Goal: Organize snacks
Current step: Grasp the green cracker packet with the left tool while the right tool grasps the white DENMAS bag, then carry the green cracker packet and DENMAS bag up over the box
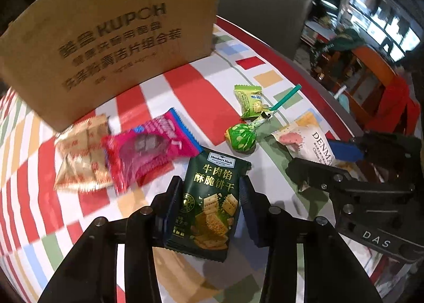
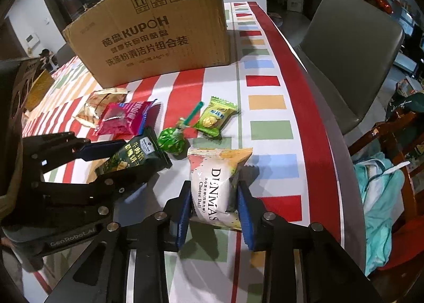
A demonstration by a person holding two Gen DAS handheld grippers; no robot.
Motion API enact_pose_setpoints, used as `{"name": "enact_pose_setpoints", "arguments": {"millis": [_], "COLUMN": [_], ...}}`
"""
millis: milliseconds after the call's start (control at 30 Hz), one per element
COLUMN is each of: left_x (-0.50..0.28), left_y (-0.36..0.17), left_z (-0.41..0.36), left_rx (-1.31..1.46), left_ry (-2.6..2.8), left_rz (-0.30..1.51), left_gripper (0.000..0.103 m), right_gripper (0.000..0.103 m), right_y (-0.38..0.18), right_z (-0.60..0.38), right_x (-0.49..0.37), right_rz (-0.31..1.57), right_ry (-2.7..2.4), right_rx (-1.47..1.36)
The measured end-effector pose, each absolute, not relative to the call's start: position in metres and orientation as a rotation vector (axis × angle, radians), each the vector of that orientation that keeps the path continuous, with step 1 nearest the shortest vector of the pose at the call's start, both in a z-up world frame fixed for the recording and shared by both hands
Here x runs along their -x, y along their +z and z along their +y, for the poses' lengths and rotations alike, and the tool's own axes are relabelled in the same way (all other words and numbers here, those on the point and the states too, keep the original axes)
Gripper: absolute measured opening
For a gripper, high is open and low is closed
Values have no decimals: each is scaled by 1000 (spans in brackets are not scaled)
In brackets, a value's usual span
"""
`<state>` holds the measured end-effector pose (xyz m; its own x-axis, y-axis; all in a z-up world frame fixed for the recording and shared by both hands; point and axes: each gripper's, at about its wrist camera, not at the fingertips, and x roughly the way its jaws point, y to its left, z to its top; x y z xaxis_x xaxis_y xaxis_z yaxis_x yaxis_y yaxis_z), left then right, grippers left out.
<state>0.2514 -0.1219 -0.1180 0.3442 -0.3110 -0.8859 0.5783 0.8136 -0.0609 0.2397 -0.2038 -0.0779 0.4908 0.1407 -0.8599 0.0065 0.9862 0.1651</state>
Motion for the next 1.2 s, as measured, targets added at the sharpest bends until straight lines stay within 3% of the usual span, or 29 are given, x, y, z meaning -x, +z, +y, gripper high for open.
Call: {"name": "enact_pose_setpoints", "arguments": {"millis": [567,1200], "left_x": [-217,-212], "left_y": [-49,48], "left_z": [-84,-68], "left_rx": [-77,-80], "left_ry": [-479,-371], "left_rz": [906,640], "left_gripper": [43,43], "right_gripper": [34,34], "right_y": [-22,63], "right_z": [-191,-189], "right_x": [-213,-227], "right_rz": [917,700], "right_ry": [154,187], "right_rx": [-130,-101]}}
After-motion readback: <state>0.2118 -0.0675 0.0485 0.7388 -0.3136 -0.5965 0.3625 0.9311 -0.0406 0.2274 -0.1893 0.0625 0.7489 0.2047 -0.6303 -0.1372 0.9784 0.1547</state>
